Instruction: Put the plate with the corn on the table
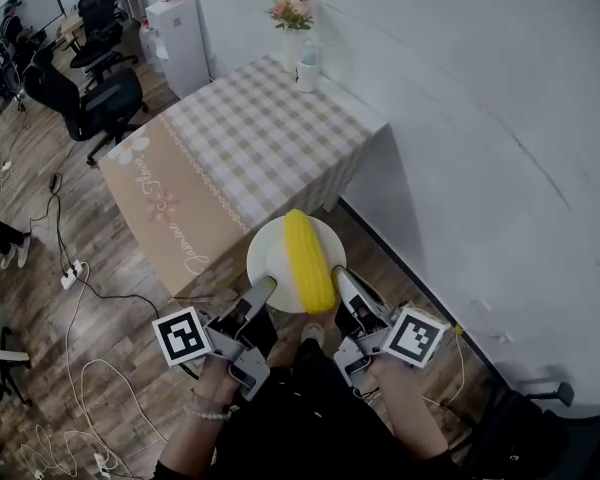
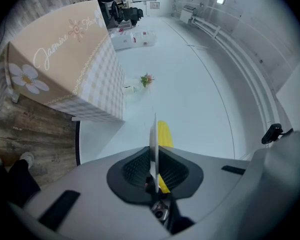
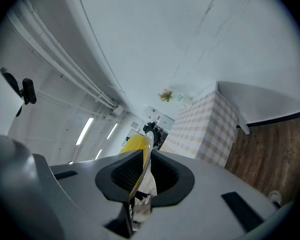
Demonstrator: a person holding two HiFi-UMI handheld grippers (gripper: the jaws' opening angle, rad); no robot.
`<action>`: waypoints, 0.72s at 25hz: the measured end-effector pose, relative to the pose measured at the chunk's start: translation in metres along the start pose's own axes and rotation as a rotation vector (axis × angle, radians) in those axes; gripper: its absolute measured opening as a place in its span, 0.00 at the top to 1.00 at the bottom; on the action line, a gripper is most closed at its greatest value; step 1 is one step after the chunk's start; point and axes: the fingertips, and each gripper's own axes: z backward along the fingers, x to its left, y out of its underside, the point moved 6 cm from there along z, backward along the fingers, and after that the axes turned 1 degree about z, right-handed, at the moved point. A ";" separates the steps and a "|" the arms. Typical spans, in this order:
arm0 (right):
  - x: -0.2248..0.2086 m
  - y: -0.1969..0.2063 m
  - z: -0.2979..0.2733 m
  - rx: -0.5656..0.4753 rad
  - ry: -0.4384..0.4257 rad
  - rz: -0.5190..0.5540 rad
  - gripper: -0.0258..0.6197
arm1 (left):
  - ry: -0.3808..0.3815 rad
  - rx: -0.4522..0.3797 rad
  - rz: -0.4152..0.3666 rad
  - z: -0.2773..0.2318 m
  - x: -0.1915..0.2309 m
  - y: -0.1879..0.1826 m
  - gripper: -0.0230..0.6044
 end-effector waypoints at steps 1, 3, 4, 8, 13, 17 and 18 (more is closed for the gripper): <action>-0.002 -0.002 -0.002 0.004 -0.002 0.002 0.84 | -0.001 -0.004 0.000 -0.002 0.001 -0.001 0.90; -0.008 -0.012 -0.006 0.014 -0.005 0.005 0.84 | -0.002 -0.014 0.004 -0.012 0.001 -0.004 0.90; -0.012 -0.020 -0.008 0.019 -0.009 0.006 0.84 | -0.003 -0.020 0.008 -0.021 0.001 -0.004 0.90; -0.015 -0.022 -0.018 0.032 -0.021 0.007 0.84 | -0.002 -0.034 0.014 -0.023 0.004 -0.009 0.90; -0.013 -0.020 -0.028 0.047 -0.026 0.016 0.84 | 0.010 -0.053 0.012 -0.019 0.004 -0.018 0.90; -0.030 -0.044 -0.029 0.071 -0.012 0.032 0.84 | 0.016 -0.073 0.023 -0.044 0.004 -0.016 0.90; -0.032 -0.049 -0.031 0.074 -0.025 0.031 0.84 | 0.016 -0.078 0.020 -0.050 0.004 -0.016 0.90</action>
